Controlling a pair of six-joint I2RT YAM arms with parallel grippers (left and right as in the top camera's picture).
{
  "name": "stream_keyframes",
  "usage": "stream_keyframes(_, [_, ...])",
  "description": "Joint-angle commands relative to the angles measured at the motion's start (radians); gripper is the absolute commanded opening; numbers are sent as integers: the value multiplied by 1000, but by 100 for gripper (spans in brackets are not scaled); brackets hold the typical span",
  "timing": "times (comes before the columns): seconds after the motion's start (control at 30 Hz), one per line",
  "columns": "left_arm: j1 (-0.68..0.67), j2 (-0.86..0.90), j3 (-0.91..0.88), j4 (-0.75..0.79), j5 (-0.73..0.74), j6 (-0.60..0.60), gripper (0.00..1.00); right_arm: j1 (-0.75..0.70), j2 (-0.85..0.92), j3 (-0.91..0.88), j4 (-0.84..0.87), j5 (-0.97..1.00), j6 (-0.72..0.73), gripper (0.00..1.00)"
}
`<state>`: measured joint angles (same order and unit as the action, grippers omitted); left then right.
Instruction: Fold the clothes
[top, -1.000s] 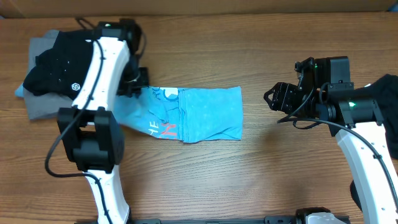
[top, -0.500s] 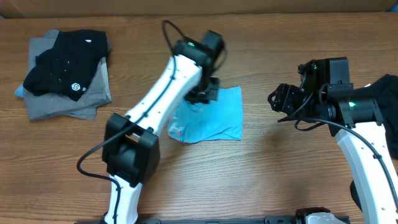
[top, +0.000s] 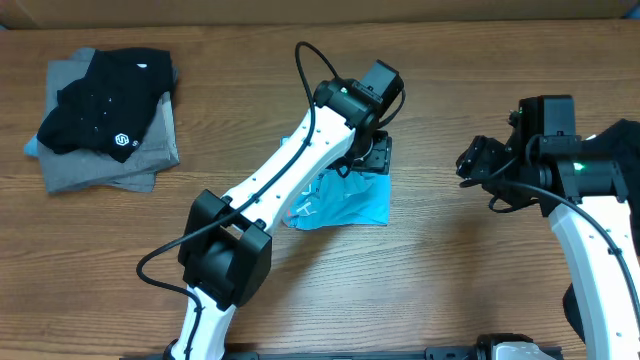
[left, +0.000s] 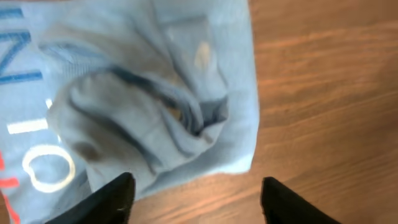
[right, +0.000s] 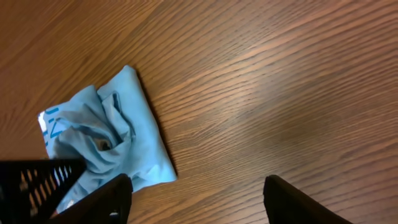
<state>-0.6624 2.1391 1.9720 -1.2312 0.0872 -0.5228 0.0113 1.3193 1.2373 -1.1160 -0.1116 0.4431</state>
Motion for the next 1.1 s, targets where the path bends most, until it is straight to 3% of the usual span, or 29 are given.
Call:
stream_keyframes(0.0, [18, -23, 25, -58, -26, 0, 64, -7, -10, 13, 3, 5, -35, 72])
stream_keyframes(0.1, [77, -28, 55, -134, -97, -2, 57, -7, -10, 13, -1, -2, -70, 73])
stream_keyframes(0.17, [129, -28, 61, -151, -143, 0, 46, -7, -10, 13, -3, -2, -77, 73])
stream_keyframes(0.27, [201, -18, 52, -130, -151, 11, 14, -7, -10, 13, 3, -2, -76, 73])
stream_keyframes(0.33, [235, -5, 33, -96, -98, 59, 4, -7, -10, 13, 9, -2, -76, 73])
stream_keyframes(0.6, [226, 79, -113, 13, 48, 108, 4, -7, -10, 13, 10, -2, -76, 73])
stream_keyframes(0.83, [85, 105, -163, 131, 227, 166, 4, -7, -10, 13, 10, -6, -72, 73])
stream_keyframes(1.07, [-62, 88, -116, 33, 223, 180, 4, -7, -10, 13, 10, -5, -73, 73])
